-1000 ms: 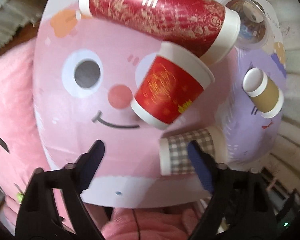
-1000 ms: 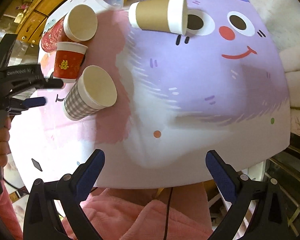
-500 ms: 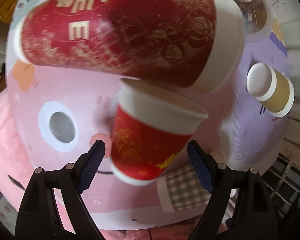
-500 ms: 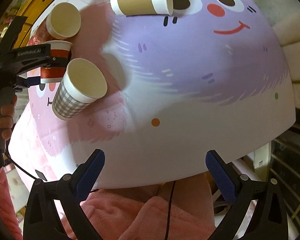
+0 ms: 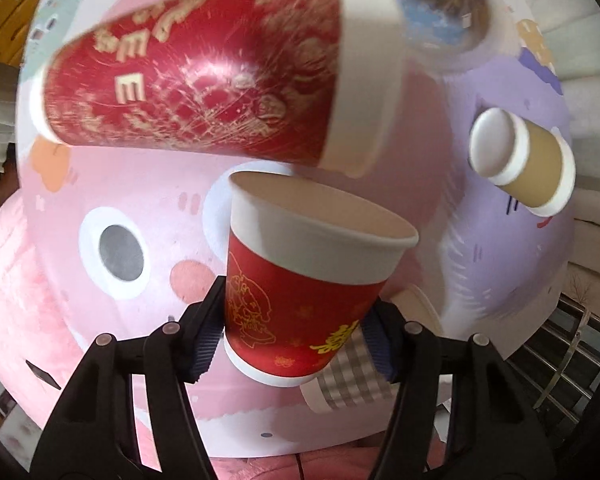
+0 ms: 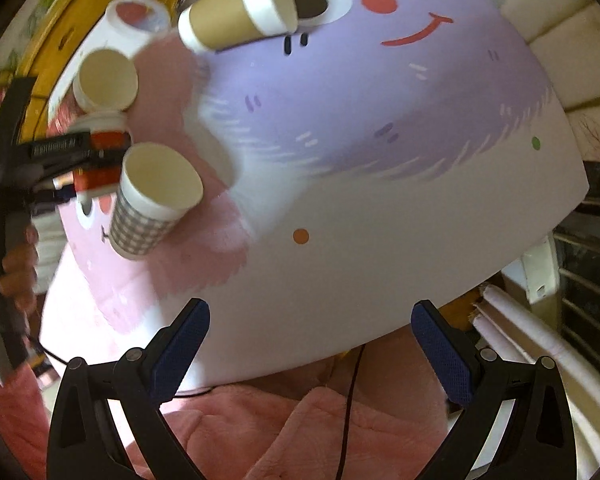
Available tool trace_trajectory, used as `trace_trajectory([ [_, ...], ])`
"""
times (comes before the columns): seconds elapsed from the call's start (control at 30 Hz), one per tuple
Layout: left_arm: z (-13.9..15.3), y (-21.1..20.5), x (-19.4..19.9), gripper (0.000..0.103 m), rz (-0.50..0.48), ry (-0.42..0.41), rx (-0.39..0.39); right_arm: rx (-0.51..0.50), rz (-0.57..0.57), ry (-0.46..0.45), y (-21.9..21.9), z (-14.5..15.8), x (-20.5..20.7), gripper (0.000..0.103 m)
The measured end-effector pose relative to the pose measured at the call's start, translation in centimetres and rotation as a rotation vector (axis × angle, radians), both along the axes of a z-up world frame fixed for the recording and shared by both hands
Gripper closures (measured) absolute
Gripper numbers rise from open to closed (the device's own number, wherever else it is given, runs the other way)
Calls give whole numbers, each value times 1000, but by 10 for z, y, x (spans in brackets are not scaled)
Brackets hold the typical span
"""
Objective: Flip cup upright
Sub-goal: 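Lift the small red cup with the left tool toward the right tool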
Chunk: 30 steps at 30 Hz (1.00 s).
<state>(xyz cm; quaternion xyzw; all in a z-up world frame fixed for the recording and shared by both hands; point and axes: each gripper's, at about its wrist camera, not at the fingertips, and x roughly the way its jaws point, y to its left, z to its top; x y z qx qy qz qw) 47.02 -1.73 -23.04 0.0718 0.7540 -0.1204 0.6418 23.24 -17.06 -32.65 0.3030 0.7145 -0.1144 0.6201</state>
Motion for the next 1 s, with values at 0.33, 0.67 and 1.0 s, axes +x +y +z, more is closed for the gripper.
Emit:
trace_trajectory([
  [0.33,77,-20,-88,45,10,-165,-73,89,-32,-43,-35,7,-17,1],
  [0.67,48,-70,-146,45,120,-184,-87,190,13,-44,-86,21,-42,1],
  [1.0,-3,-111,-235,44,296,-122,-77,178,134,-10,-150,15,-56,1],
])
